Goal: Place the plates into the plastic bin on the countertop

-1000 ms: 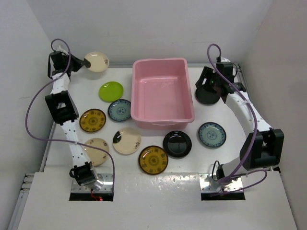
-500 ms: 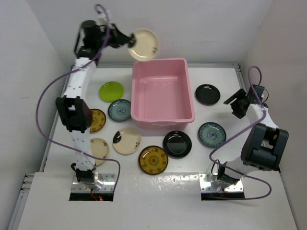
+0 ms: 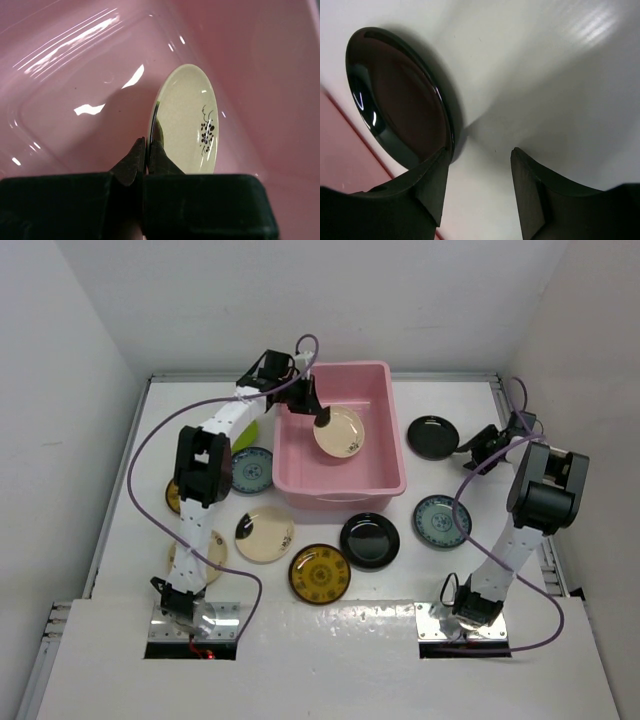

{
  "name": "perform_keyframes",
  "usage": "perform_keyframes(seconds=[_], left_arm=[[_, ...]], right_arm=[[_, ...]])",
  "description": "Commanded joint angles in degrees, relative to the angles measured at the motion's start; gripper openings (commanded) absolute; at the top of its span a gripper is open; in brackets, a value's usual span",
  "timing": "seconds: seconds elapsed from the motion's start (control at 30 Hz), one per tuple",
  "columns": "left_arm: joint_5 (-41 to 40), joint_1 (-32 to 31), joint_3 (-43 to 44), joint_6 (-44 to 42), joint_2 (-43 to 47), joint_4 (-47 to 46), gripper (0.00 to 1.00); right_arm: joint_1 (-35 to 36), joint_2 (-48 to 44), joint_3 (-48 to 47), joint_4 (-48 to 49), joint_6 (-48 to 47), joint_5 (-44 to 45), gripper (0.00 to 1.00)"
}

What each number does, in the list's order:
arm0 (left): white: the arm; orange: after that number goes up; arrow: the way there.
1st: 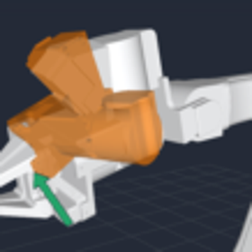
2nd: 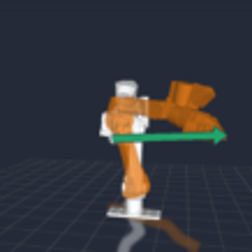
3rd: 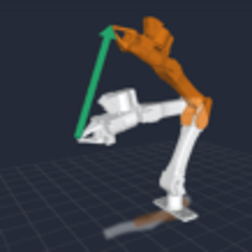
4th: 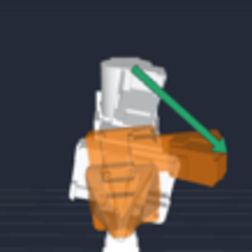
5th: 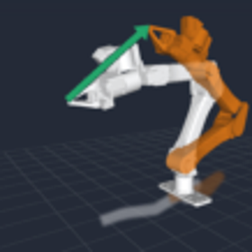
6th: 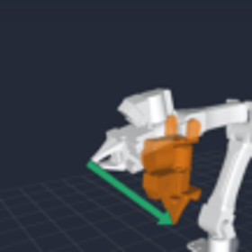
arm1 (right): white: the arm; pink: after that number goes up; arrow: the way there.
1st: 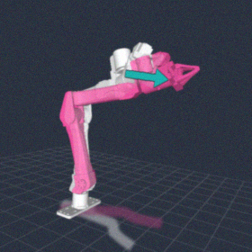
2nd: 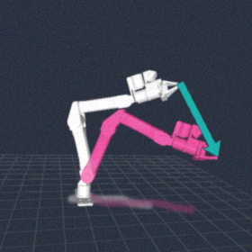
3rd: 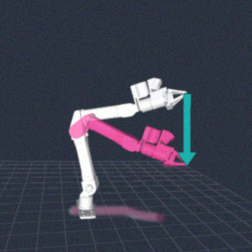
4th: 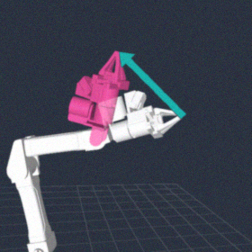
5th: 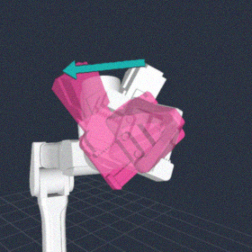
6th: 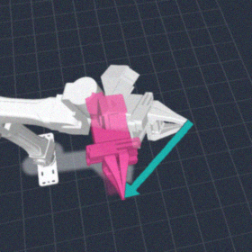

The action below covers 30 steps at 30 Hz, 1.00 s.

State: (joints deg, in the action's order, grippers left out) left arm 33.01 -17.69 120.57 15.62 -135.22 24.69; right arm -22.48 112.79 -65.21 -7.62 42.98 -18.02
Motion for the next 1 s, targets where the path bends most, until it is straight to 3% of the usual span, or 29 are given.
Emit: perform_keyframes(seconds=[0.0,0.07,0.23,0.33,0.5,0.63,0.73,0.9,0.93,0.97], left_arm=[[-1.4,0.1,1.2,-0.9,0.0,-2.1,0.00],[-1.4,-0.4,1.2,-0.9,-0.7,-2.1,0.00],[-0.8,-0.9,1.2,-2.0,-1.9,-2.1,0.17],[-2.1,-1.5,1.2,-2.6,-2.5,-2.1,0.22],[-2.7,-1.5,4.8,-2.6,-3.6,-2.1,0.32],[-5.3,-1.5,7.8,-4.9,-2.1,-2.1,0.46],[-6.6,-1.5,10.3,-7.3,0.0,-2.1,0.49],[-8.6,-0.2,12.8,-8.6,4.0,-3.0,0.54],[-9.6,0.4,12.2,-7.7,4.7,-3.0,0.55],[-12.6,2.1,11.1,-5.5,5.6,-3.8,0.55]], right_arm=[[1.6,2.3,-4.8,3.3,1.2,-2.1,0.52],[2.2,3.8,-6.1,3.2,1.0,-1.8,0.49],[2.4,7.7,-7.3,4.9,4.3,-1.6,0.47],[2.5,9.3,-8.1,5.0,5.5,-1.4,0.39],[2.4,8.7,-7.0,4.5,6.7,1.7,0.00],[2.7,2.2,-4.0,5.7,8.0,7.1,0.00],[4.3,-3.9,-2.3,7.2,9.7,11.1,0.00],[11.8,-12.8,-1.9,6.8,16.1,25.6,0.00],[12.9,-13.7,-1.9,6.9,16.9,34.0,0.00],[14.0,-16.3,-1.8,7.2,17.4,36.7,0.00]])
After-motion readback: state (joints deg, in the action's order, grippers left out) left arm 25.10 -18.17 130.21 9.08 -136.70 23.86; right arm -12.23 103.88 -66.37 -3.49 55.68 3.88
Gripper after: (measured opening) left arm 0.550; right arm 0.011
